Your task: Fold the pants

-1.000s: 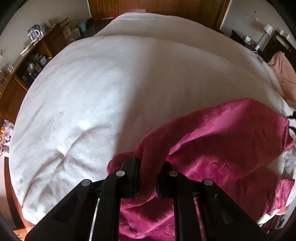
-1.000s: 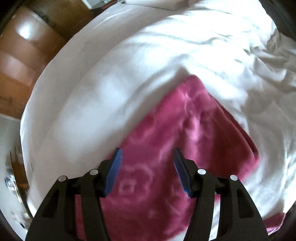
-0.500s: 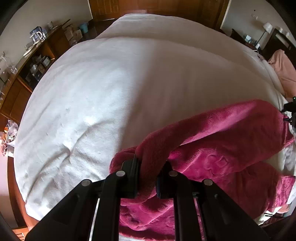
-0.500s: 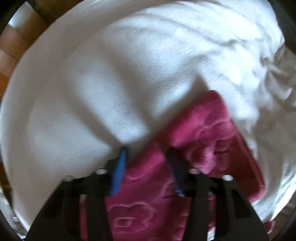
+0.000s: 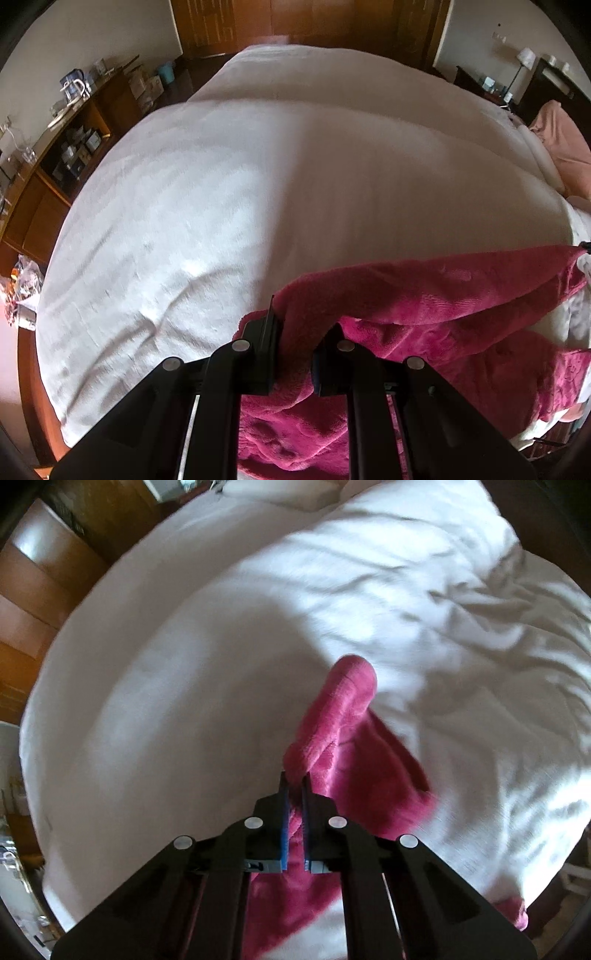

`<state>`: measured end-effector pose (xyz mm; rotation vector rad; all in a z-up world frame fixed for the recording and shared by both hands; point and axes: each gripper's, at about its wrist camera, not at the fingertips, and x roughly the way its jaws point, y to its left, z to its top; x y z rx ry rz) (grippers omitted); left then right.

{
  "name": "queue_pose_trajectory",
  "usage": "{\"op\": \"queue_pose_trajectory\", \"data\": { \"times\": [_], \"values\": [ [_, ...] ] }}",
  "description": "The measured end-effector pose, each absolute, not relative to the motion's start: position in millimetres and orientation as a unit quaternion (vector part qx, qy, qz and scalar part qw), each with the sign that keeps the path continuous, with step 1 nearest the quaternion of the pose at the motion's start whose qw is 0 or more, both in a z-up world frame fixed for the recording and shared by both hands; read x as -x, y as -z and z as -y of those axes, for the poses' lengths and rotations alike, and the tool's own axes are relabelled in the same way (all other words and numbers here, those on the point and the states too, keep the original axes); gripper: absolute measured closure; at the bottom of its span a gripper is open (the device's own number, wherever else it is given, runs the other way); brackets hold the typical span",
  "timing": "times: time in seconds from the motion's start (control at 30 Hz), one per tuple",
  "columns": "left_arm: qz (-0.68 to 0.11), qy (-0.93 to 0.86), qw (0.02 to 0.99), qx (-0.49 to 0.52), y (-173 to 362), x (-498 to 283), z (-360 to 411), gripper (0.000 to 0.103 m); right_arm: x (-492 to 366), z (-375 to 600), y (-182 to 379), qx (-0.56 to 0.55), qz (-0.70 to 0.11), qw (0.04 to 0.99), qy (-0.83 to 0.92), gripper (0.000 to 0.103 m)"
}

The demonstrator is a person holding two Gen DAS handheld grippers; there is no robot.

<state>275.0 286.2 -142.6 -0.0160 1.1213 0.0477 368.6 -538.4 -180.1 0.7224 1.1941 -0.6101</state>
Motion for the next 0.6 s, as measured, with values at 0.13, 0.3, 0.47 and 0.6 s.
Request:
{"op": "queue_pose_trajectory", "data": {
  "times": [0.13,0.3,0.47,0.6],
  "values": [
    [-0.513,-0.011,0.859,0.001,122.1,-269.8,-289.0,0.09,-290.1,545.3,149.2,-0.344,-0.509,0.74,0.273,0.098],
    [-0.491,0.015,0.871,-0.011,101.9,-253.8,-292.9,0.09,-219.2,526.8,107.0,-0.36,-0.472,0.755,0.277,0.098],
    [-0.485,0.026,0.874,-0.017,95.5,-222.8,-296.2,0.09,-145.0,520.9,95.3,-0.379,-0.455,0.755,0.28,0.098],
    [-0.487,0.023,0.873,-0.018,95.4,-186.6,-297.7,0.09,-92.5,515.2,98.6,-0.378,-0.454,0.756,0.283,0.098]
  ]
}}
